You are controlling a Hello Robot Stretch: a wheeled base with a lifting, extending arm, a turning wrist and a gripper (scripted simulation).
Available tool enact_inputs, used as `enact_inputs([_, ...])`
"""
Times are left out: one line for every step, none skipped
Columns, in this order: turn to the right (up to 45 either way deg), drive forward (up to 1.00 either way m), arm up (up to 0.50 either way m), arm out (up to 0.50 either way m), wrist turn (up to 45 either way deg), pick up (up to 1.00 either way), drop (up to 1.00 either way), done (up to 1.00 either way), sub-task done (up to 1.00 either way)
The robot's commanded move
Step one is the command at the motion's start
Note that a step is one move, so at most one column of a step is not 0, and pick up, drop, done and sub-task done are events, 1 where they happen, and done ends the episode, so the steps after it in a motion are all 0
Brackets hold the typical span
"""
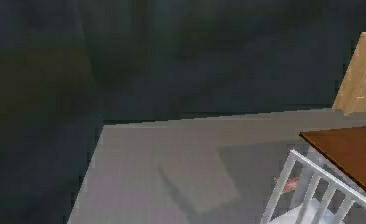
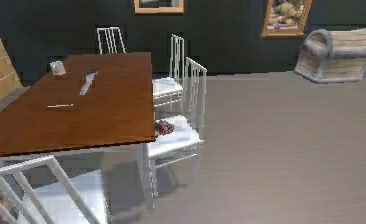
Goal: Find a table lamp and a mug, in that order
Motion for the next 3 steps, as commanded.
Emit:
enact_inputs([-3.0,0.00,0.00,0.00,0.0,0.00,0.00,0.00,0.00])
enact_inputs([0.0,0.60,0.00,0.00,0.0,0.00,0.00,0.00,0.00])
enact_inputs([27.0,0.00,0.00,0.00,0.0,0.00,0.00,0.00,0.00])
